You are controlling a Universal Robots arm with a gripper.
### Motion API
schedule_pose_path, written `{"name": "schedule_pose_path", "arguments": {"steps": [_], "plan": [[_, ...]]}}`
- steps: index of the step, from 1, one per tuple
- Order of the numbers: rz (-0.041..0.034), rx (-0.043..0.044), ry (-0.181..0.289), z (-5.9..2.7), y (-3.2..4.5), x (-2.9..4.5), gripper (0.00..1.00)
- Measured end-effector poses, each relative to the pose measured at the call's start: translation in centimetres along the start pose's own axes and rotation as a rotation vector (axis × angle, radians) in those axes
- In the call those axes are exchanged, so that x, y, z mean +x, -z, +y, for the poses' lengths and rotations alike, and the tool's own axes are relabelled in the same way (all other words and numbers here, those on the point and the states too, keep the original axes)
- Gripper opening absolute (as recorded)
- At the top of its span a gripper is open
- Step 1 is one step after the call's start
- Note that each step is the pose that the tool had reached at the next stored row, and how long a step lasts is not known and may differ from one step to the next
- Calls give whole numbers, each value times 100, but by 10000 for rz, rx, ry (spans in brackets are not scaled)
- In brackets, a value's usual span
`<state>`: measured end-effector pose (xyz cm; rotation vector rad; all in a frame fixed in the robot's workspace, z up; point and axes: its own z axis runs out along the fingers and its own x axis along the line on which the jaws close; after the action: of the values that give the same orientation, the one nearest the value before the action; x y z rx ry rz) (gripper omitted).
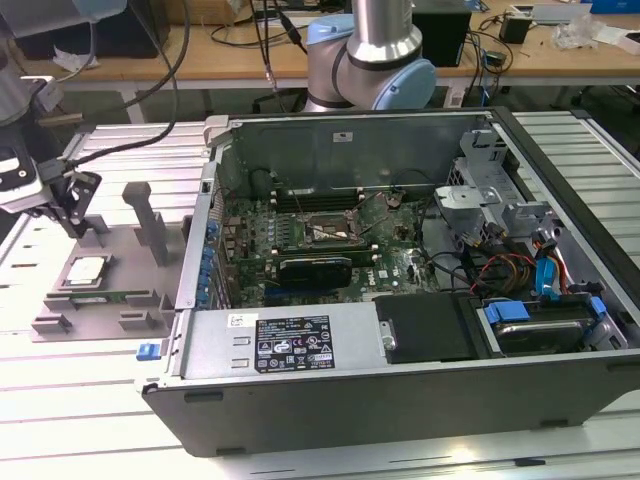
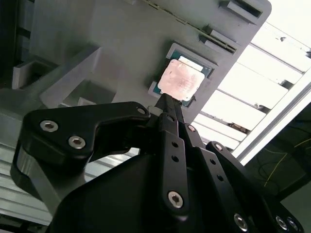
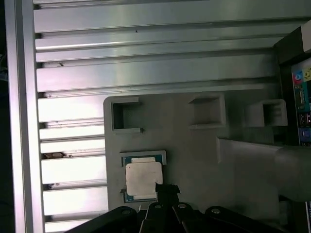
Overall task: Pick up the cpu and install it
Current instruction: 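Pick up the cpu and move it towards the insertion slot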
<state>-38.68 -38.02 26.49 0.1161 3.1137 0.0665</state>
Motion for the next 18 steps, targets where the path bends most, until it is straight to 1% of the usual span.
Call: {"name": "schedule_pose_path", "arguments": {"steps": [3,6,11,14,18], "plan": [[2,1,1,-6,-54,24,11],[0,-1,0,-22,-156,46,11],[1,0,5,-55,-241,65,11],[0,0,6,-66,-306,103,11],[0,0,11,-75,-363,136,11]]}}
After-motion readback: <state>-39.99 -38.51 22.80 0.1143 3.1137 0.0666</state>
